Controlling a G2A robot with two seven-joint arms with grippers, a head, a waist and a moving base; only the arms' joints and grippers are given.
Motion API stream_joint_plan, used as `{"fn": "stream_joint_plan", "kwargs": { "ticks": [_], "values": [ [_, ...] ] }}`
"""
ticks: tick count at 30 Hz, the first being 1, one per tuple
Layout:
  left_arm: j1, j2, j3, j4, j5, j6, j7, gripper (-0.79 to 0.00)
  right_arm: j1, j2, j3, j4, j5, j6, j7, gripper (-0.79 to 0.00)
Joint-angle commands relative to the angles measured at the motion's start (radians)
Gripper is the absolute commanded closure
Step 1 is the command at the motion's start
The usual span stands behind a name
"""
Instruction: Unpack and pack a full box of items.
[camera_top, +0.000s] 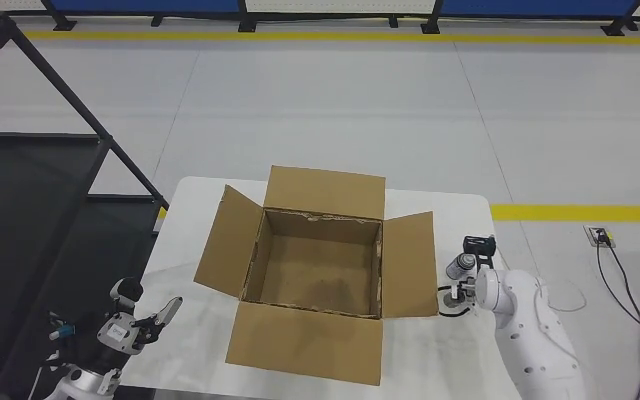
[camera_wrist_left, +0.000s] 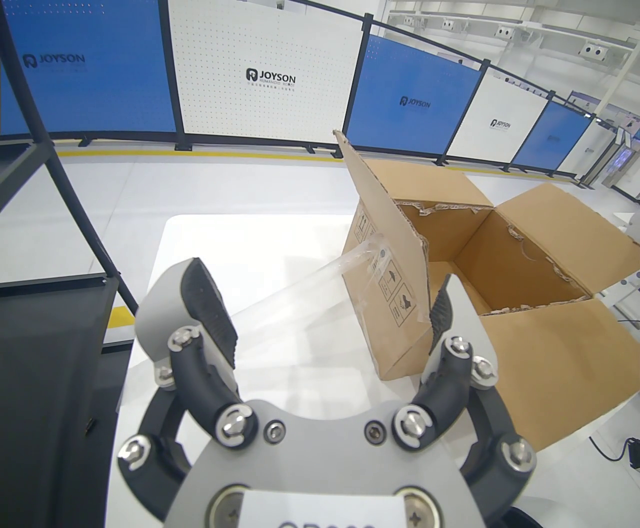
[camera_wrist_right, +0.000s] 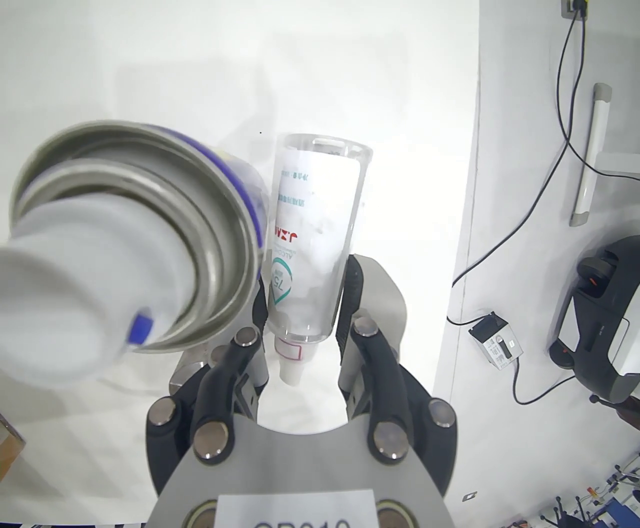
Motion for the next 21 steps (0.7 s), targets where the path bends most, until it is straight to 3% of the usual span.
{"fn": "stream_joint_plan", "kwargs": {
  "ticks": [1,2,5,6,14,21],
  "values": [
    [0.0,0.0,0.0,0.0,0.0,0.0,0.0,-0.785,0.004,0.0,0.005,0.01,0.007,-0.005,0.0,-0.317],
    [0.0,0.0,0.0,0.0,0.0,0.0,0.0,-0.785,0.006,0.001,0.009,0.013,0.013,-0.009,-0.001,-0.296],
    [0.0,0.0,0.0,0.0,0.0,0.0,0.0,-0.785,0.007,0.003,0.026,0.019,0.041,-0.024,-0.008,-0.022],
    [0.0,0.0,0.0,0.0,0.0,0.0,0.0,-0.785,0.005,0.004,0.036,0.017,0.048,-0.025,-0.012,0.0],
    [0.0,0.0,0.0,0.0,0.0,0.0,0.0,-0.785,-0.078,0.025,0.189,-0.159,0.132,-0.021,-0.026,0.0],
    [0.0,0.0,0.0,0.0,0.0,0.0,0.0,-0.785,-0.238,0.026,0.344,-0.544,0.369,0.003,-0.13,0.0]
  ]
}}
